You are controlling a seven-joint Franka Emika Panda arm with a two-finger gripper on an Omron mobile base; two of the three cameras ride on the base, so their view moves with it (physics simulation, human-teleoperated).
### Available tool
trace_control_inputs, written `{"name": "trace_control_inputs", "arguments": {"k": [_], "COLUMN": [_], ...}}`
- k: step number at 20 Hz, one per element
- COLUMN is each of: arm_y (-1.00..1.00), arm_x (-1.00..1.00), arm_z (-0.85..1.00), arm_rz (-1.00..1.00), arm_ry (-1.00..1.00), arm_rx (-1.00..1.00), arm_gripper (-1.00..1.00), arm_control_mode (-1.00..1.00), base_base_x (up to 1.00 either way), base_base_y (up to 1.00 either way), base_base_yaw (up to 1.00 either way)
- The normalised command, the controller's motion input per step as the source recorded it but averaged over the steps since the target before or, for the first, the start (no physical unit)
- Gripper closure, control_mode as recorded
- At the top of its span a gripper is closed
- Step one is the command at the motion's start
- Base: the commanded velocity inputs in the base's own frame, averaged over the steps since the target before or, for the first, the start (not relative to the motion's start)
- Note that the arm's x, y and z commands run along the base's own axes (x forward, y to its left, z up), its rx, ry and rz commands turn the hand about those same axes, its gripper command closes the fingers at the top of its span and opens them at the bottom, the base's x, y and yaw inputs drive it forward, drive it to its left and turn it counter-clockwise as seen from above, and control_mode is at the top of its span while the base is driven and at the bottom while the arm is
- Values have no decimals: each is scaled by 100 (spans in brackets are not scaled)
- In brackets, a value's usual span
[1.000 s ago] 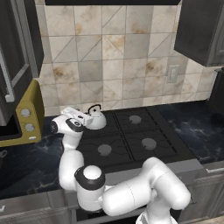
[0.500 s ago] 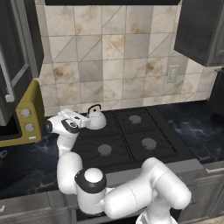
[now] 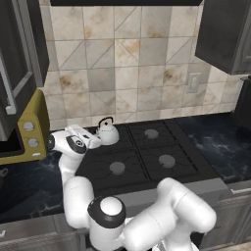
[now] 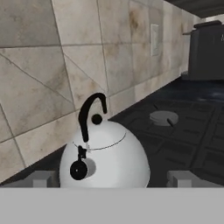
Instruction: Pick the kettle from the cabinet and place it on a stove burner. Then pick the pot from the counter and place it on another stove burner. Finally, turn both burners on.
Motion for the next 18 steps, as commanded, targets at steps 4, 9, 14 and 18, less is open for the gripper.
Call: {"name": "trace_control_inputs", "arguments": {"k": [4,9,14,18], "arm_y": [-18,-27,-29,-18], "arm_x": [-33,-28,-26,-29], "arm_z": [10,0,3,20], "arm_rz": [-1,0,0,-1], "arm_ry": [0,0,0,0], "arm_rx": [7,7,8,7], "arm_gripper": [-100,-100,-100,-100], "arm_control_mode": [-100,-100,-100,-100], "base_base_x": [0,0,0,0], "base_base_y": [0,0,0,0], "base_base_yaw": [0,0,0,0]}}
